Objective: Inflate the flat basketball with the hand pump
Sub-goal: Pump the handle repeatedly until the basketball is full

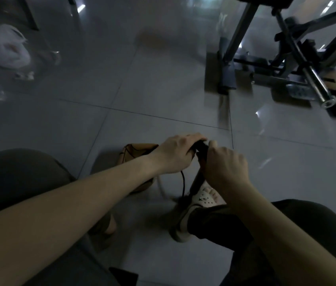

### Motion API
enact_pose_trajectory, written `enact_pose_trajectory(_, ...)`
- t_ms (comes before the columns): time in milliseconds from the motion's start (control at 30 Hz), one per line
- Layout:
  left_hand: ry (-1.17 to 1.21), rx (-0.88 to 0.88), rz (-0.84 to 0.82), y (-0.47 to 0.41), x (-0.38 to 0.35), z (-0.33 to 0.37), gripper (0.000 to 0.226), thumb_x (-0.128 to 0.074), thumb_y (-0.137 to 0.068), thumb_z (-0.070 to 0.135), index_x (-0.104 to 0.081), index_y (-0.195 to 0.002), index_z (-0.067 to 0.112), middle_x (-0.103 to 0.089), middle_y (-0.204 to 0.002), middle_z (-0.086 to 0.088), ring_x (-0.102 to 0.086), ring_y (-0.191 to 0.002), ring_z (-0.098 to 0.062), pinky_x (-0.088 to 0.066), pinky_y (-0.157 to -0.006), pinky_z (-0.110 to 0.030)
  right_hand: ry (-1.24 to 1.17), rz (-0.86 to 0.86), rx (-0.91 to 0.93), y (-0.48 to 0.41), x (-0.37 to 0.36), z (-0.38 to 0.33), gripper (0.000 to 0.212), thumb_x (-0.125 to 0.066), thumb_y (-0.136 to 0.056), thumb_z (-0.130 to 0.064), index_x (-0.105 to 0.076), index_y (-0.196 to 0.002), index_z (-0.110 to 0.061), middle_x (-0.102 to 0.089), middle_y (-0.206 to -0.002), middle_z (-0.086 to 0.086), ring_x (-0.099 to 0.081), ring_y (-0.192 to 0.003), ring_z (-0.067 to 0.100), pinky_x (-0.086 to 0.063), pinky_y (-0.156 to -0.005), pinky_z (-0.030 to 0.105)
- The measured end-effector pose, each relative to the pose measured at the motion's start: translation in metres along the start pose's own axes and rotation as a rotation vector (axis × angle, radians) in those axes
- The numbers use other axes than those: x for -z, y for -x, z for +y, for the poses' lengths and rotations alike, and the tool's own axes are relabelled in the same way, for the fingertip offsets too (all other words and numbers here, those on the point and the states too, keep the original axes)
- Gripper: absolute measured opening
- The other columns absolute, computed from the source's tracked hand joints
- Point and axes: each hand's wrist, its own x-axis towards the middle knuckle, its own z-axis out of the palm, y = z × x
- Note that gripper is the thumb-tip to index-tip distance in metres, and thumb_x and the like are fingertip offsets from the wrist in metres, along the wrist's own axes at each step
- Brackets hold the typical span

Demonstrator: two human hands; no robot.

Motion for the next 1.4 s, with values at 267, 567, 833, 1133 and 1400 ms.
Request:
enact_pose_trajectory(267, -0.186, 0.224, -0.259, 0.026, -0.036, -0.052, 0.035, -0.046, -0.097, 0.026, -0.051, -0.131, 0.02, -0.057, -0.127, -0.002, -0.056, -0.105, -0.022, -0.048, -0.084, -0.034, -0.014, 0.014, -0.017, 0.022, -0.07, 0.007, 0.021, -0.044, -0.101, -0.037, -0.042, -0.104, -0.016, -0.044, -0.086, -0.001, -0.05, -0.055, 0.014, -0.045, -0.044, 0.029)
enact_pose_trajectory(567, -0.402, 0.613, -0.251, 0.045, -0.081, -0.159, 0.022, -0.048, -0.096, 0.035, -0.057, -0.084, 0.019, -0.063, -0.095, -0.006, -0.061, -0.086, -0.029, -0.049, -0.07, -0.036, -0.121, -0.134, -0.115, 0.002, -0.13, -0.004, 0.015, -0.047, -0.101, -0.029, -0.04, -0.103, -0.016, -0.046, -0.091, 0.003, -0.058, -0.063, 0.02, -0.05, -0.049, 0.033)
enact_pose_trajectory(833, -0.254, 0.828, -0.359, 0.033, -0.122, -0.19, 0.032, -0.051, -0.098, 0.045, -0.056, -0.1, 0.013, -0.06, -0.1, -0.01, -0.059, -0.09, -0.031, -0.051, -0.073, -0.04, -0.123, -0.188, -0.136, -0.018, -0.141, -0.011, 0.012, -0.047, -0.102, -0.025, -0.043, -0.106, -0.015, -0.049, -0.098, 0.004, -0.048, -0.062, 0.017, -0.037, -0.049, 0.028)
enact_pose_trajectory(1133, -0.21, 0.807, -0.351, 0.037, -0.145, -0.192, 0.021, -0.049, -0.098, 0.032, -0.056, -0.086, 0.016, -0.06, -0.091, -0.007, -0.057, -0.08, -0.028, -0.043, -0.068, -0.036, -0.119, -0.153, -0.126, -0.024, -0.063, 0.0, 0.016, -0.05, -0.1, -0.027, -0.049, -0.108, -0.013, -0.048, -0.094, 0.004, -0.04, -0.062, 0.02, -0.032, -0.056, 0.033)
enact_pose_trajectory(1400, -0.538, 0.605, -0.332, 0.049, -0.122, -0.179, 0.024, -0.043, -0.098, 0.014, -0.066, -0.09, 0.009, -0.067, -0.085, -0.008, -0.066, -0.076, -0.026, -0.046, -0.055, -0.032, -0.02, 0.045, -0.063, 0.004, -0.064, -0.014, 0.015, -0.052, -0.099, -0.023, -0.045, -0.108, -0.012, -0.05, -0.096, 0.005, -0.04, -0.049, 0.015, -0.023, -0.04, 0.025)
